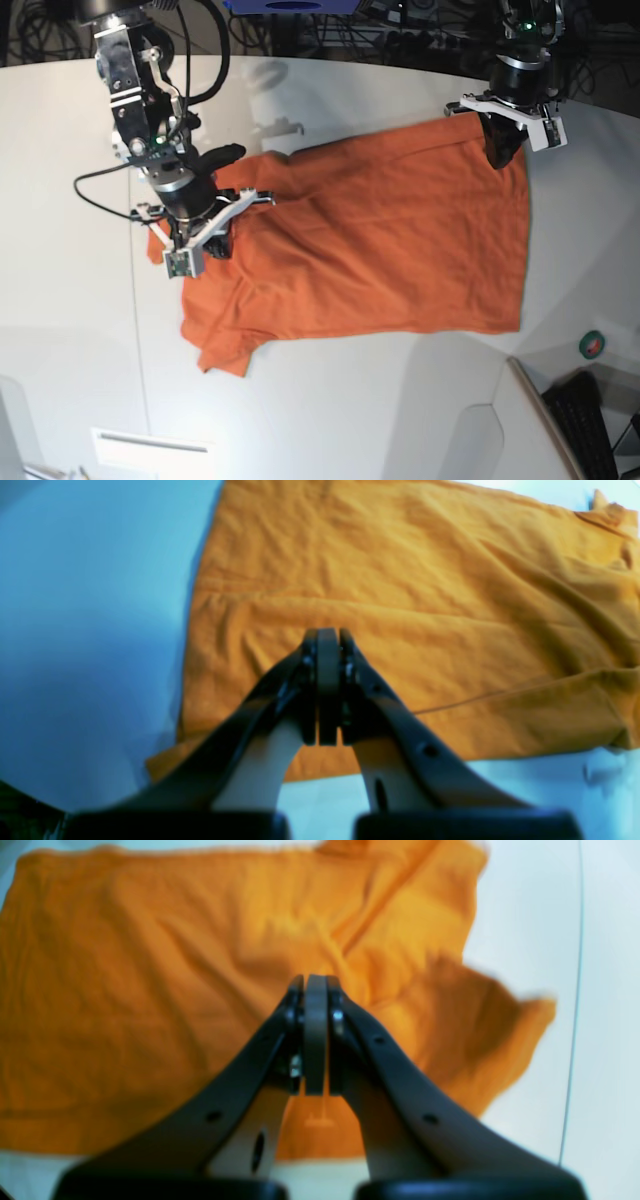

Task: Layout the t-shirt on the table in an organized manner, then fold the t-shirt properly
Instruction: 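Grasp the shirt edge with the right gripper and hold it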

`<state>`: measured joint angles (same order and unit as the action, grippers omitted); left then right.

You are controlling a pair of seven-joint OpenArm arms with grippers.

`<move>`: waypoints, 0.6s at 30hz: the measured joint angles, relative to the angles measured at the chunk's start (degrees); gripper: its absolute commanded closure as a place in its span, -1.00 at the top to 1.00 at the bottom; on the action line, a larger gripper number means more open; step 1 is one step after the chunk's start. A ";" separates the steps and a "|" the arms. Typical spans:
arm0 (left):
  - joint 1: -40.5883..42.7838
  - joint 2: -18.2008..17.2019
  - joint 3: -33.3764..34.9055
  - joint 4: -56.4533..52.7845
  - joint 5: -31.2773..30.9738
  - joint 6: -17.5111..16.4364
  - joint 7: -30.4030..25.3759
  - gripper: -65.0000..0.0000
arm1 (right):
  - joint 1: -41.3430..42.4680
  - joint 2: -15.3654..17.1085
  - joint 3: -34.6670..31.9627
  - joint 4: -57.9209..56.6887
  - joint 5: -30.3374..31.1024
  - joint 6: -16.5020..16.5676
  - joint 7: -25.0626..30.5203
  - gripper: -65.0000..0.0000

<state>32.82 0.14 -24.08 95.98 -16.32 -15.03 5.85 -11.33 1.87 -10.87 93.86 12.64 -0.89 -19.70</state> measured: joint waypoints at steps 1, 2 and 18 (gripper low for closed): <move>0.04 -0.02 0.31 0.00 0.00 0.04 -0.02 -1.00 | -0.83 0.37 0.04 1.42 -0.02 0.00 -0.02 -1.00; 0.04 -0.09 0.76 0.04 0.02 0.04 -0.02 -1.00 | -1.18 0.94 -0.04 2.84 0.20 0.00 -0.02 -1.00; 0.50 -0.74 0.15 0.20 -0.20 -0.02 0.02 -1.00 | -2.21 1.57 0.15 5.90 0.04 -0.11 0.24 -1.00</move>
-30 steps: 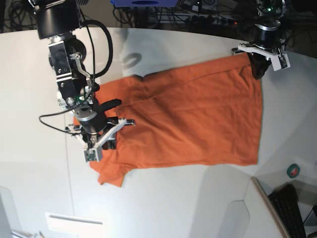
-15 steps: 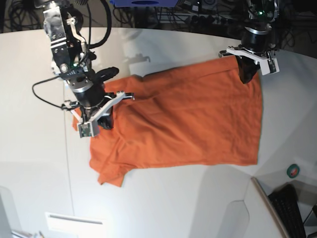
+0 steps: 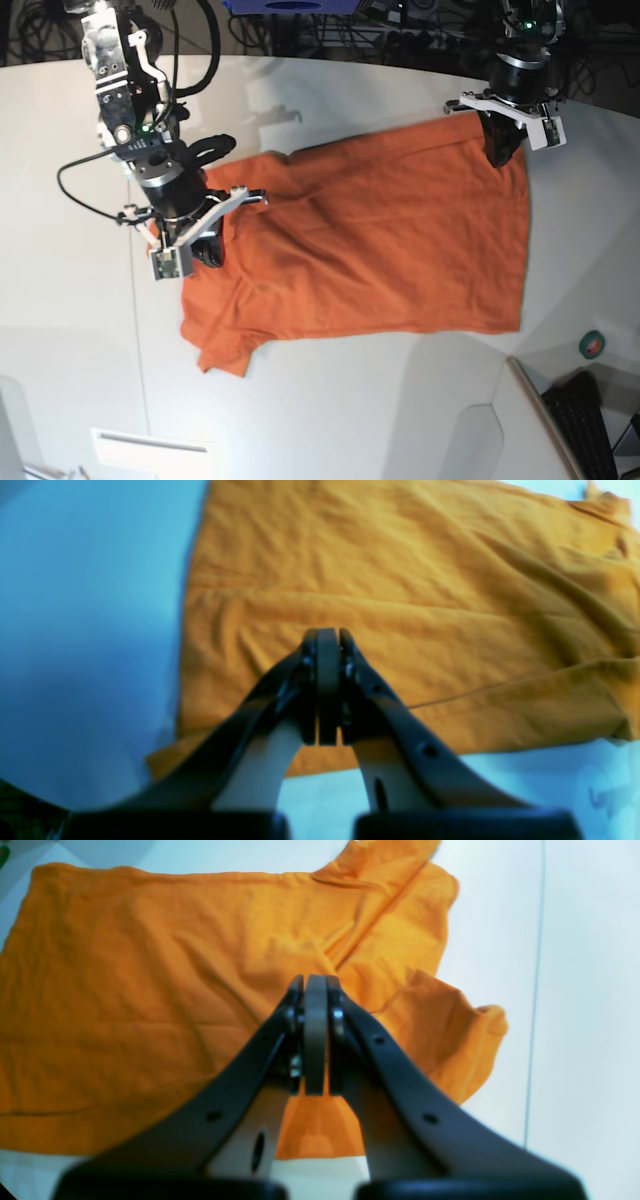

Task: Layout the t-shirt on the table in an organized manner, then fold the t-shirt properly
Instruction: 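Grasp the shirt edge with the right gripper and hold it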

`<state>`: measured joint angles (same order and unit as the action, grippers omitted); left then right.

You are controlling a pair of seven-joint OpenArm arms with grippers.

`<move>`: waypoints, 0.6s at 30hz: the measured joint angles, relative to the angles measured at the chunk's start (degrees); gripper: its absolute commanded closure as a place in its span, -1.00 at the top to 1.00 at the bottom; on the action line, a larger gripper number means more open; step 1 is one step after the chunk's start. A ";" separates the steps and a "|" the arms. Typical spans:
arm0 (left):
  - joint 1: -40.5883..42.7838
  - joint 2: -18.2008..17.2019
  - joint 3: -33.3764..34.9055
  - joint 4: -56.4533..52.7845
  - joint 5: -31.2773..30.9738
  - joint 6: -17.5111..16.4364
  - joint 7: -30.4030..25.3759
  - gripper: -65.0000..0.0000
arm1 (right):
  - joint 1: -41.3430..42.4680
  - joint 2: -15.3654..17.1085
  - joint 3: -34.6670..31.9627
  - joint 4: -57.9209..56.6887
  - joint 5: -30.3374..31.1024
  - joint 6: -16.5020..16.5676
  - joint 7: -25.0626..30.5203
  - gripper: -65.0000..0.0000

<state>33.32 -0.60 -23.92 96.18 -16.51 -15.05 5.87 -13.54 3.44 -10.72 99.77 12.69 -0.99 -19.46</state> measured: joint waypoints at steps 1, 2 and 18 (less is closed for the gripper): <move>-0.02 0.04 -0.83 0.00 0.02 -0.07 0.02 -1.00 | -0.35 0.00 0.00 0.00 0.00 0.00 0.24 -1.00; -0.11 0.17 -1.97 0.00 0.00 -0.24 0.02 -1.00 | -0.76 0.00 0.00 0.00 -0.02 0.00 0.42 -1.00; -0.09 -2.51 0.92 -0.09 0.22 0.02 -0.07 -1.00 | -1.92 0.04 0.11 0.00 0.00 0.00 0.15 -1.00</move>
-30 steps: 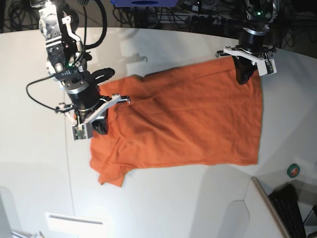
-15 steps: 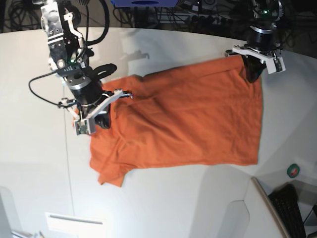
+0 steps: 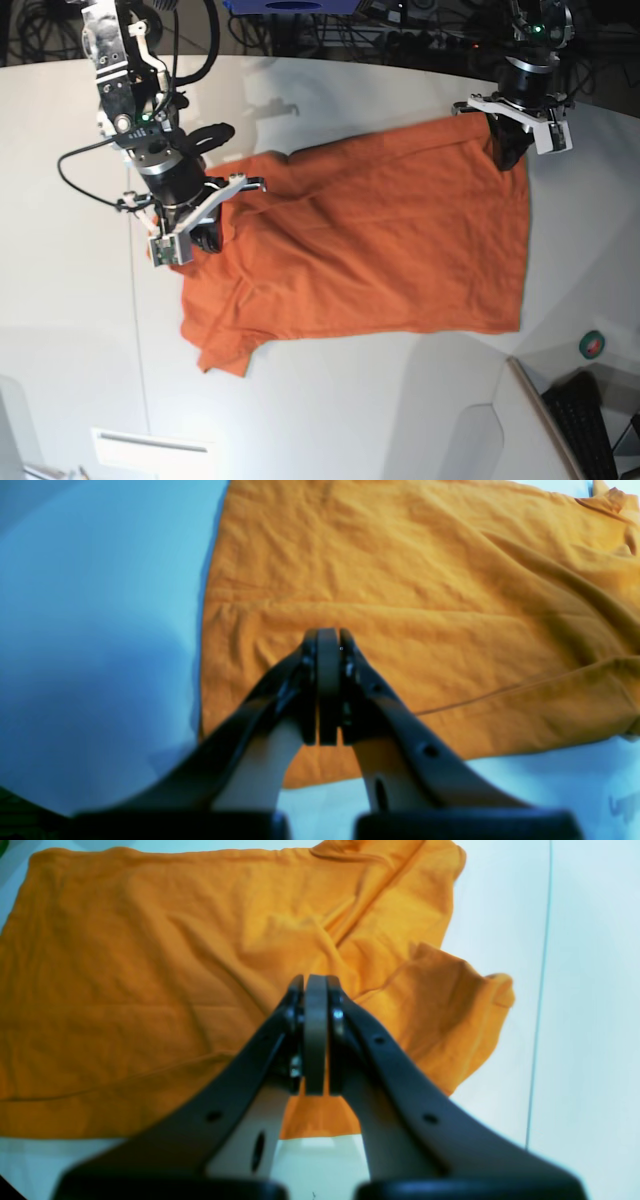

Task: Layout the t-shirt on the table in an organized manner, then fold the t-shirt properly
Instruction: 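Grasp the shirt edge with the right gripper and hold it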

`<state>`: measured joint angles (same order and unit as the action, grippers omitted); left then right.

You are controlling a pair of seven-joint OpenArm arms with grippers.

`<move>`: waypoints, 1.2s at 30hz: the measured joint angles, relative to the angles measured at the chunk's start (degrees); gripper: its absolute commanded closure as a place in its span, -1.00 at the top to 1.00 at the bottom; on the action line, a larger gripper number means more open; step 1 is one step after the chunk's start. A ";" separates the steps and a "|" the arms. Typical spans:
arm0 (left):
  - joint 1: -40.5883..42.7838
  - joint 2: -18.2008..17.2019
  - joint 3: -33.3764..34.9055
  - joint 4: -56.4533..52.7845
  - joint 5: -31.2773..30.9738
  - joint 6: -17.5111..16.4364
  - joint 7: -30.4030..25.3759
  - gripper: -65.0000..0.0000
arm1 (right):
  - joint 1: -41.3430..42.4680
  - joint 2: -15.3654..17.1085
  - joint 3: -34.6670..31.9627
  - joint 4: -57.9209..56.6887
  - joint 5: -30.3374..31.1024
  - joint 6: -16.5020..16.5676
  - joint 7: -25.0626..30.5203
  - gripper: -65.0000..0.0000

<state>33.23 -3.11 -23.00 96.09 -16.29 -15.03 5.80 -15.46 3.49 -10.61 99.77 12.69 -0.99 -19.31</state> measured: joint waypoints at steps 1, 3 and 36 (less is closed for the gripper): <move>0.00 -0.09 0.35 0.00 0.00 -0.02 0.02 -1.00 | 0.02 -0.02 0.00 0.00 0.00 0.02 -0.02 -1.00; -0.13 0.09 0.61 0.00 0.00 -0.02 0.00 -1.00 | 0.02 -0.04 0.00 0.00 0.00 0.00 0.00 -1.00; -0.22 0.09 0.50 0.11 -0.07 -0.02 -0.02 -1.00 | 1.11 -0.04 -0.11 0.24 0.00 0.00 -0.02 -1.00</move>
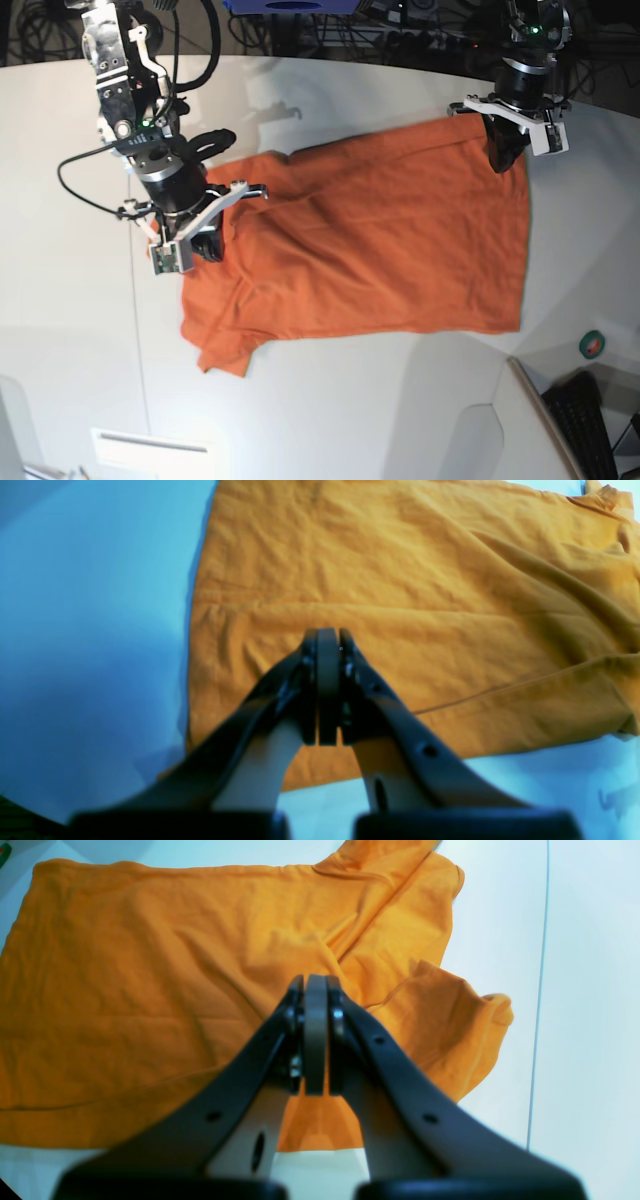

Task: Layout the t-shirt on the table in an organized manner, then fold the t-shirt properly
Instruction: 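Grasp the shirt edge with the right gripper and hold it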

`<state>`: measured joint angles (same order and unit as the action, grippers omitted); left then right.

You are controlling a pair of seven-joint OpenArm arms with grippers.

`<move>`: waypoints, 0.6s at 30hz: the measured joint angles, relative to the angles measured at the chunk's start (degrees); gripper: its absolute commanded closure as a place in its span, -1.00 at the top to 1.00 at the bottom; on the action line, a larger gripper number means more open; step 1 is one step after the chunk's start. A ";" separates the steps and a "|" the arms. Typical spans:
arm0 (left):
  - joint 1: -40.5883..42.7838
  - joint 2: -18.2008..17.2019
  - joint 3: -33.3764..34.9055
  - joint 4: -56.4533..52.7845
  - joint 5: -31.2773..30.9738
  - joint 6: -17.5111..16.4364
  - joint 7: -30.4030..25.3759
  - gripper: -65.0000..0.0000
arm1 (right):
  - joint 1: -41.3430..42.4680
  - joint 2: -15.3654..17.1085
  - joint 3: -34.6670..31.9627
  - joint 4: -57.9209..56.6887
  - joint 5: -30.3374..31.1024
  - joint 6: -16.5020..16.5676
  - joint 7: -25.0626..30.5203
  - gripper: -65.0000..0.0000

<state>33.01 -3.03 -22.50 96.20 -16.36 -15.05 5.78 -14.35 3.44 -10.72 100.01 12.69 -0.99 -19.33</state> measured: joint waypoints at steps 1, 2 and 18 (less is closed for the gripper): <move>-0.02 0.00 0.00 0.00 0.00 0.00 0.00 -1.00 | 0.00 0.00 0.00 0.00 0.00 0.00 0.00 -1.00; -0.02 0.00 0.00 0.00 0.00 0.00 0.00 -1.00 | 0.02 0.00 0.00 0.00 0.00 0.00 0.00 -1.00; -0.50 -0.04 -0.04 -2.19 -0.20 0.00 -0.13 -1.00 | -0.02 0.35 0.11 0.00 0.00 0.00 0.00 -1.00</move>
<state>32.51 -3.07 -22.55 94.02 -16.56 -15.05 5.65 -14.37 3.79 -10.61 100.01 12.69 -0.99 -19.33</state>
